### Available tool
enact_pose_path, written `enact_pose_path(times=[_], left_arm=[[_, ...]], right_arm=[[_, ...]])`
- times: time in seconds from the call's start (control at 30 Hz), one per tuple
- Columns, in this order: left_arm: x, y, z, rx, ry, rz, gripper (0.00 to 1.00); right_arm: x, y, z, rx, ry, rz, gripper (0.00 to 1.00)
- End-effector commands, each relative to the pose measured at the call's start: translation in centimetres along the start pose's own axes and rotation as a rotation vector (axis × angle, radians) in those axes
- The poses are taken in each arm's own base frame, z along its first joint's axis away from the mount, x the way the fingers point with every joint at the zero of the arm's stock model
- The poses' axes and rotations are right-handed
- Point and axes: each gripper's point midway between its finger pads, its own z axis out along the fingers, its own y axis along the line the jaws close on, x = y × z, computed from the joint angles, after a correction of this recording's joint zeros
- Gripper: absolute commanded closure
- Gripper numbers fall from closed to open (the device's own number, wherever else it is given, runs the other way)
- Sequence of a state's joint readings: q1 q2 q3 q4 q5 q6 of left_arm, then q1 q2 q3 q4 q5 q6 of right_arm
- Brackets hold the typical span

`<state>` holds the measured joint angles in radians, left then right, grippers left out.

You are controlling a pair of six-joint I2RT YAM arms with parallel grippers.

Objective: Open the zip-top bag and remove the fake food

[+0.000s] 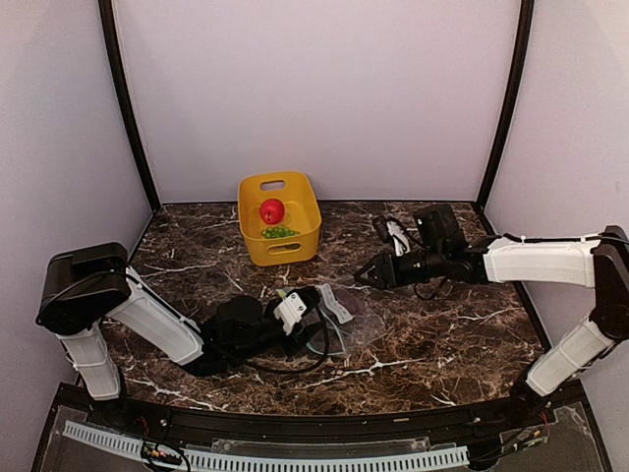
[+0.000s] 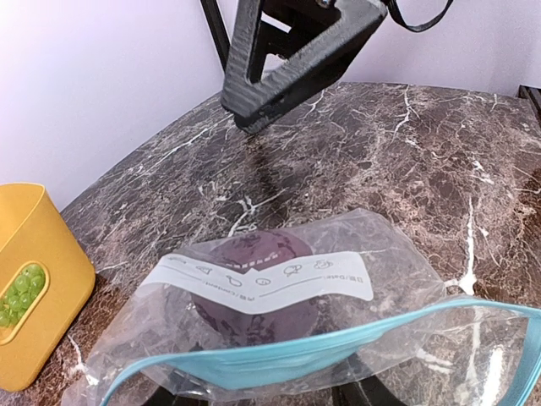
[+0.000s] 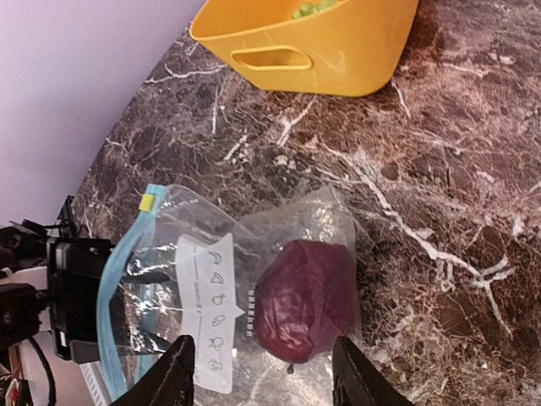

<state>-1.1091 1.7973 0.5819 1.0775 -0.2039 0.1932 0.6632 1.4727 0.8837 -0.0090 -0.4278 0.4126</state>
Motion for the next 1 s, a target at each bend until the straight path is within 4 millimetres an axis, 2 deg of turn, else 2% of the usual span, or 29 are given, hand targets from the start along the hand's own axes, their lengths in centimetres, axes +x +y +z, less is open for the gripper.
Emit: enact_pose_path(times=[0.0,0.33,0.5,0.63,0.87,0.97], left_arm=[[0.3,0.0,-0.1,-0.009,-0.001,-0.012,0.51],[0.8,0.0,0.4,-0.014,0.017,-0.006,0.47],[1.4,0.3,0.6,-0.035,0.033,0.002,0.40],[2.0,0.4,1.2,-0.026,0.049,-0.005,0.35],[2.9,1.5,2.5,-0.007,0.071,-0.013,0.29],[3.1,0.9,2.8,0.060,0.064,-0.005,0.27]], right_arm=[[2.9,-2.7,0.9,0.075,0.096,-0.007,0.48],[6.6,-5.4,3.4,0.074,0.186,0.018,0.53],[6.4,-5.5,4.4,0.041,0.177,0.013,0.60],[6.9,-5.5,4.8,0.020,0.191,0.022,0.71],[8.2,-4.9,5.6,-0.054,0.223,0.049,1.00],[8.7,-4.4,5.7,-0.088,0.242,0.050,1.00]])
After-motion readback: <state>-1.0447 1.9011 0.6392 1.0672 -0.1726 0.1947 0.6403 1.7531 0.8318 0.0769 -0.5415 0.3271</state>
